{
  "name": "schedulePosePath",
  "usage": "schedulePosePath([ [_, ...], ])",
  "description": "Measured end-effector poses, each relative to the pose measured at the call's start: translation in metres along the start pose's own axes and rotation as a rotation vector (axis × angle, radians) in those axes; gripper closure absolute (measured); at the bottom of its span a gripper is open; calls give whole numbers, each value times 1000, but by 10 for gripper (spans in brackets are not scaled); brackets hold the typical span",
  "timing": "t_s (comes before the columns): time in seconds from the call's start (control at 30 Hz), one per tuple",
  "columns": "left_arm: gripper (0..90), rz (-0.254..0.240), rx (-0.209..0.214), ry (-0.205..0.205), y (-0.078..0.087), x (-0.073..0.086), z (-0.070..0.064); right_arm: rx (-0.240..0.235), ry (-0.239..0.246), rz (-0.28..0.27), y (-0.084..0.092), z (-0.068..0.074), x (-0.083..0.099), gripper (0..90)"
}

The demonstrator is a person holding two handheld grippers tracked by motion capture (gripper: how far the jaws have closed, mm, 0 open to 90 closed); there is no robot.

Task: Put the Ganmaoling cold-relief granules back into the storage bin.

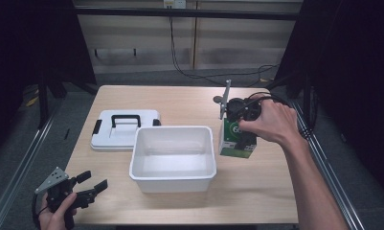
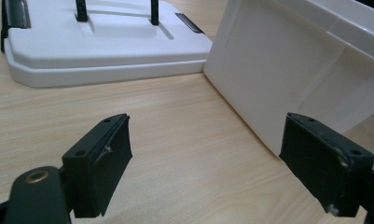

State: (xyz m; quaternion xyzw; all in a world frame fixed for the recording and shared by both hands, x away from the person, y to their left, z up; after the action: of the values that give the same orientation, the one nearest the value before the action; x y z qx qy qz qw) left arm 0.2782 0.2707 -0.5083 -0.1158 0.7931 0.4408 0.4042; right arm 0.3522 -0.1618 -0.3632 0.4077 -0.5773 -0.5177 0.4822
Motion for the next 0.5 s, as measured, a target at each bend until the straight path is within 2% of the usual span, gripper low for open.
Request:
schedulePosePath([
  [0.13, 159, -2, 4, -2, 0, 0, 0, 3, 5, 5, 7, 0, -10, 161],
  [0.27, 159, -4, 5, -3, 0, 0, 0, 10, 37, 2, 11, 0, -22, 161],
  [0.5, 159, -7, 4, 3, 1, 0, 0, 11, 59, 21, 16, 2, -42, 161],
])
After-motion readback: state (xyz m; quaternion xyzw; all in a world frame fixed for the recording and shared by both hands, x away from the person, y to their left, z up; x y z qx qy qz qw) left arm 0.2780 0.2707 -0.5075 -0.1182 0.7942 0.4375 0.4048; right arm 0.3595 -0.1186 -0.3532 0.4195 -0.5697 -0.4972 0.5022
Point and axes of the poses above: each handheld gripper's, and its own axes: y roughly backward along the jaws, x roughly out of its underside, z roughly to its left, the point moved 8 cm from there along -y, roughly forward along the jaws, and after that the axes turned 12 degrees about z, right-handed, at the moved point
